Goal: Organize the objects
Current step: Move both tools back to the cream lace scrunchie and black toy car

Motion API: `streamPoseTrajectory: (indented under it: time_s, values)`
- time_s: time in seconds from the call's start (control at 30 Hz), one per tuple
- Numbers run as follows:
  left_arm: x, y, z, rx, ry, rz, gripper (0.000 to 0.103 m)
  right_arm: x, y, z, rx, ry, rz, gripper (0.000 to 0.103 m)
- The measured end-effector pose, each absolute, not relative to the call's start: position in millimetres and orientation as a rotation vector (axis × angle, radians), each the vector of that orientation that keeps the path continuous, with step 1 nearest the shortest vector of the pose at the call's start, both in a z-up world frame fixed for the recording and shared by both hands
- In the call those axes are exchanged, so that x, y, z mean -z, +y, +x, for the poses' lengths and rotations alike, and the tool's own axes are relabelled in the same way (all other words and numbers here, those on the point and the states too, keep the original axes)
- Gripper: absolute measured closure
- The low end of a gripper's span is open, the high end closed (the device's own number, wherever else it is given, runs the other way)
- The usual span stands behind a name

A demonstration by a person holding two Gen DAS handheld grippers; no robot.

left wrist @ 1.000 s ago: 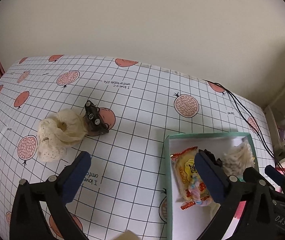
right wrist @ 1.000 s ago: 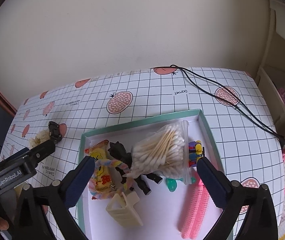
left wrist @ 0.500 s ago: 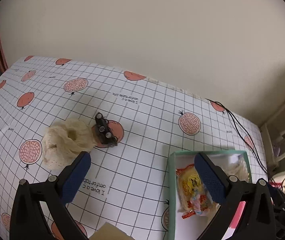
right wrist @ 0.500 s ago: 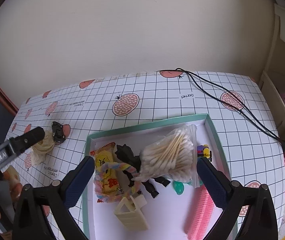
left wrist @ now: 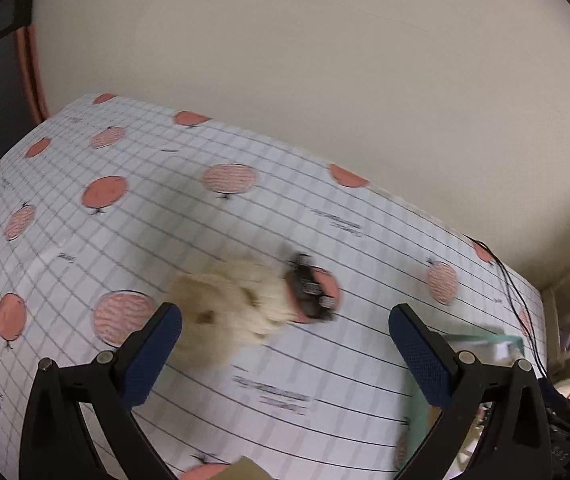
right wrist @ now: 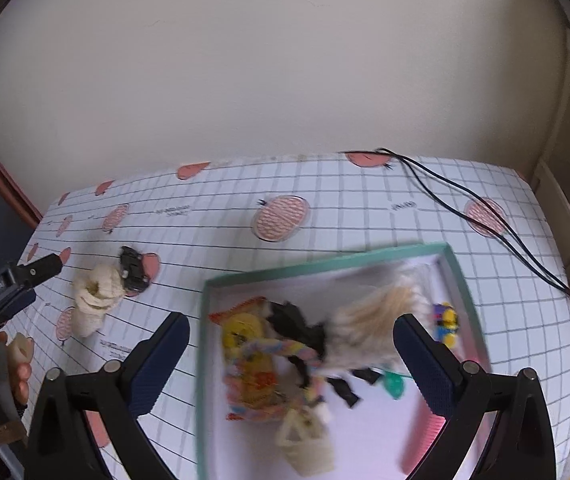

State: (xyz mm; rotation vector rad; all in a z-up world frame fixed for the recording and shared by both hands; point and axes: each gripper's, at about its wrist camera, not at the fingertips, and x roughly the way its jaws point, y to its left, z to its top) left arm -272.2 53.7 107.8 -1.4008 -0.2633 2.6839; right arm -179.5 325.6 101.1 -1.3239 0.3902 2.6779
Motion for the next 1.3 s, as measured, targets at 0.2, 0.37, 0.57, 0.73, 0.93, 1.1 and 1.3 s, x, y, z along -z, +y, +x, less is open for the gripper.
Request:
streamPoseTrajectory:
  time_s: [0.2,0.37,0.57,0.73,0.93,1.1,1.3]
  values:
    - [-103,4,-281,-2.725,-0.364,-1.435,0.0,-109,280,-196,-2.774,0.32,-1.297,0.0]
    - [-100,-22,-285,-2.746,-0.414,-1.434,0.0,-108,236,-210,-2.861,0.292,-1.296,0.0]
    - [-94,-35,-291,-2.744,-0.461,-1.41,0.0,-91,204,-229,-2.852,0.246,-1.37,0.0]
    - [-86,-28,-296,-2.701,-0.479,-1.406,0.0,-79,192,-251,-2.824,0.198,-1.429,0.003]
    - [-72,-19,-301,-2.65,-0.514,-1.438,0.0,-65,177,-276,-2.814,0.132,-1.487,0.01]
    - [-57,-18,-307,-2.623,-0.54,-1.493,0.0,-51,162,-292,-2.811,0.045,-1.534,0.016]
    - [-47,-14,-312,-2.607,-0.556,-1.516,0.0,-38,154,-306,-2.792,0.009,-1.573,0.019]
